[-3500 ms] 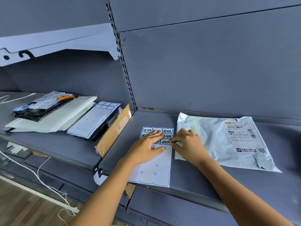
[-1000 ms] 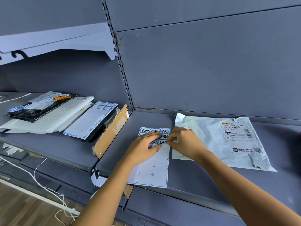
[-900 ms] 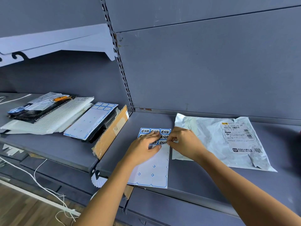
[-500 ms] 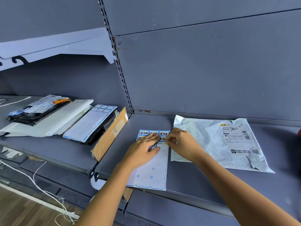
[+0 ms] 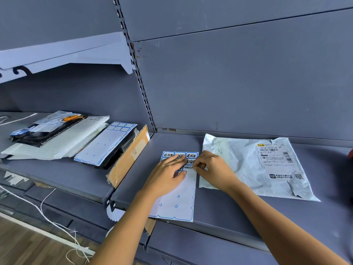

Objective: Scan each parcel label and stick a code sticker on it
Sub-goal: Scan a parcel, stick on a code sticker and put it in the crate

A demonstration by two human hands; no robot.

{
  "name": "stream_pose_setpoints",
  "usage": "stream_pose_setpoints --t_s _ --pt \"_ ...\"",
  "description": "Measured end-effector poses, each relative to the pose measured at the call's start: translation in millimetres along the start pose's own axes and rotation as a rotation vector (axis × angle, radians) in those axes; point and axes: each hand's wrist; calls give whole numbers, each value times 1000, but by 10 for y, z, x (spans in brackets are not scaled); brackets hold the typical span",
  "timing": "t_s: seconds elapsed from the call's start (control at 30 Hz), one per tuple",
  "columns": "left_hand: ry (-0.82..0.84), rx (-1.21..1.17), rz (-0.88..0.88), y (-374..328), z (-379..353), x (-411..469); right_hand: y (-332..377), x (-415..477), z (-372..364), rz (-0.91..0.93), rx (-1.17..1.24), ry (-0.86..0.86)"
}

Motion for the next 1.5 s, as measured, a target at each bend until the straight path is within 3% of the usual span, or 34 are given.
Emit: stream_pose_setpoints --t_s 0.23,0.43,0.53,0.6,0.7,0.8,0.97,1.17,1.43,1.5 --pt "-5 -1 1 -18 11 -5 29 -25 31 25 48 -81" --pt "-62 25 -45 -6 -1 -18 142 -83 276 -221 477 -474" --pt "-74 115 -76 1 -14 -18 136 -143 573 -259 551 -562" --pt "-105 244 -160 -18 26 3 55 -231 757 -288 516 -579" --pt "-285 426 -294 -87 85 136 -138 -432 989 -364 452 -642" --pt "-362 348 -300 -428 111 298 -312 -650 1150 -436 366 -704" --pt "-223 146 -368 -1182 -192 384 -370 -901 1245 -438 296 -663" --pt "106 179 -355 -1585 -505 330 -366 -1158 1325 -461 17 -571" --pt "127 191 -316 -1703 -554 425 -443 -1429 1533 -539 -131 -545" --pt "63 147 -338 -1820 -568 442 -455 -1445 1531 -533 -151 -519"
Point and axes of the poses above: each hand's wrist, its own x-axis towards the middle knuckle, its own z-axis out of the back of the hand, y = z × x, and after that the axes turned 8 degrees about z, right-handed
